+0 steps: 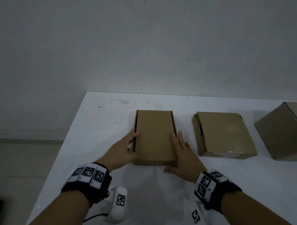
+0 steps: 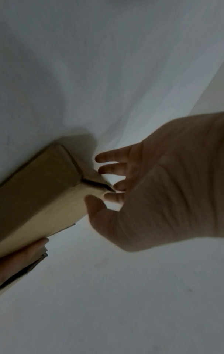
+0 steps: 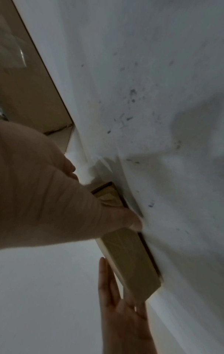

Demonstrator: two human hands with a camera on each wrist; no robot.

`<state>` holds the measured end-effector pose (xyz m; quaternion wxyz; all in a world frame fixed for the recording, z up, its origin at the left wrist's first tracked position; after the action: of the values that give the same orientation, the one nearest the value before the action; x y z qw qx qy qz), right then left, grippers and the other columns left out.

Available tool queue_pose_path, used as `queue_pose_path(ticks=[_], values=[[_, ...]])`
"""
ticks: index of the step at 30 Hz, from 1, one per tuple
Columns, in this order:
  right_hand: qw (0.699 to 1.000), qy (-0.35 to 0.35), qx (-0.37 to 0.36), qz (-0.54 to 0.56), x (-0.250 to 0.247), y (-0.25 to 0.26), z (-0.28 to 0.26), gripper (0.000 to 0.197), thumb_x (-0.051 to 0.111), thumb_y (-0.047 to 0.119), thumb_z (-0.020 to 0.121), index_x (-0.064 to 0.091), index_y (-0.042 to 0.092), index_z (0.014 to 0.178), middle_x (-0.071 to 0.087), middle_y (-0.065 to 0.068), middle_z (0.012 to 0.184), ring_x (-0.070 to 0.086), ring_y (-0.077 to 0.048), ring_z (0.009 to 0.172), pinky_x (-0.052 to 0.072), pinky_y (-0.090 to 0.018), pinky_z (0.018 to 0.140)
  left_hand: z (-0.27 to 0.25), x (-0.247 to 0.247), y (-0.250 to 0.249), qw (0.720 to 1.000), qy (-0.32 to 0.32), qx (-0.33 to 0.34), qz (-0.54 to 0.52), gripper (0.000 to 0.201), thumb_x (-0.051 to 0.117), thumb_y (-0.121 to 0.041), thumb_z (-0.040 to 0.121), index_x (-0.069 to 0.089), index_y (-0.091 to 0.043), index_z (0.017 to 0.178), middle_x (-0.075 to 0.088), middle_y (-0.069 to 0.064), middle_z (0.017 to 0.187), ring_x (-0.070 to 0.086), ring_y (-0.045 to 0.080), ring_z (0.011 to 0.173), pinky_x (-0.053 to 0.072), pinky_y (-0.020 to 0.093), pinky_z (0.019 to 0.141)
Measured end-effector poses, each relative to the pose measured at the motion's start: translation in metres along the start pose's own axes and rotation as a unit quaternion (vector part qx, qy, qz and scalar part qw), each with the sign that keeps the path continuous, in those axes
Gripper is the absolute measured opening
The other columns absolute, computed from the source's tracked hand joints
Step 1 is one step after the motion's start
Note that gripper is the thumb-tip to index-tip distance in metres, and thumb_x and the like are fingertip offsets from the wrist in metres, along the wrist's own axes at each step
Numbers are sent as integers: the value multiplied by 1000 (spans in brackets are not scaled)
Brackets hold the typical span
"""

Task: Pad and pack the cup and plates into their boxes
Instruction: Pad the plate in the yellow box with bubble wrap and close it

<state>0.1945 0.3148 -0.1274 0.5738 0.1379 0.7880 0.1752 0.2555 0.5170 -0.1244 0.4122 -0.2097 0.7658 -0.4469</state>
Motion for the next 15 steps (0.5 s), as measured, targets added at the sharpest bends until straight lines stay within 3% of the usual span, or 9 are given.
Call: queue_pose_path(ticks=[2,5,11,15], values=[[1000,-1,21,21,1,4,1,133,68,67,66,-33,22,141,-38,2,149,-3,-23,146,6,-36,118,10,-1,-3,998,-33,-42,-26,82,62,-22,88,9,-32,150,9,-11,158,28,14,140,33,29,109],[997,-24,51,51,2,11,7,133,65,71,65,-31,20,142,-35,1,151,-2,-28,146,14,-41,117,22,3,0,992,-63,-101,27,90,61,-40,88,-2,-26,151,33,-1,152,40,21,134,36,34,108],[998,-53,30,32,0,18,12,120,58,63,77,-31,11,138,-36,-6,148,-8,-27,146,8,-41,120,23,7,3,986,-95,-129,48,84,53,-47,90,0,-26,151,36,2,151,42,24,132,37,36,106],[998,-56,18,11,3,17,15,120,56,64,77,-32,10,137,-39,-8,145,-12,-27,145,-6,-33,114,20,10,-1,986,-98,-119,55,81,48,-47,93,-3,-26,151,33,3,152,41,25,132,36,34,105]])
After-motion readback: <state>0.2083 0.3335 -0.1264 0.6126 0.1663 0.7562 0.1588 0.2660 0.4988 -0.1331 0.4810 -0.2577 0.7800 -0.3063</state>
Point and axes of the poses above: each hand's wrist, its own z-axis towards the middle knuckle, its own x-axis out of the palm, y = z × x, the point moved 8 cm from there along z, towards the middle knuckle
